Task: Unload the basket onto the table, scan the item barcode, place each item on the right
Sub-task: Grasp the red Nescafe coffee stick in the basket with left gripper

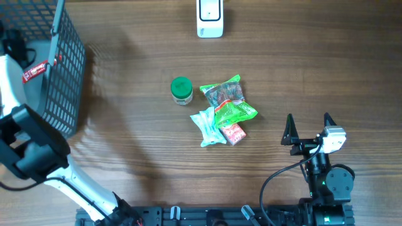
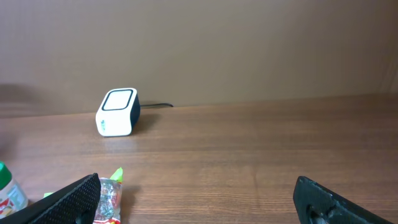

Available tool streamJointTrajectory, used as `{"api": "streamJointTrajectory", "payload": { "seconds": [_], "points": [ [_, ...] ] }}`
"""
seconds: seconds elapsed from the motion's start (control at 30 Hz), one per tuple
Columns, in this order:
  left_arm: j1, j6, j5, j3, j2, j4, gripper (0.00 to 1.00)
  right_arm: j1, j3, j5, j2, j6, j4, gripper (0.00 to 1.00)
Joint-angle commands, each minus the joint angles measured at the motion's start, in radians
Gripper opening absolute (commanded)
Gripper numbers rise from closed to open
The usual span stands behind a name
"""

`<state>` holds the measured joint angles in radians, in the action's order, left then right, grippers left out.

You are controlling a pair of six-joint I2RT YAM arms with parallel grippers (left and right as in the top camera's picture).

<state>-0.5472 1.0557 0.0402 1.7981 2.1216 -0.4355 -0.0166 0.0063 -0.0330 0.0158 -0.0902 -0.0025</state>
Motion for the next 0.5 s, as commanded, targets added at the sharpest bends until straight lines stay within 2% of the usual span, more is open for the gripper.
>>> {"api": "streamJointTrajectory", "payload": {
  "seconds": [0.0, 0.47],
  "points": [
    [0.024, -0.024, 0.054, 0.003, 0.076, 0.023, 0.04, 0.003, -0.001, -0.013, 0.001, -0.015, 0.003, 0.99],
    [0.036, -0.031, 0.071, 0.003, 0.224, 0.085, 0.04, 0.003, -0.001, -0.013, 0.001, -0.014, 0.003, 1.0]
  ]
}}
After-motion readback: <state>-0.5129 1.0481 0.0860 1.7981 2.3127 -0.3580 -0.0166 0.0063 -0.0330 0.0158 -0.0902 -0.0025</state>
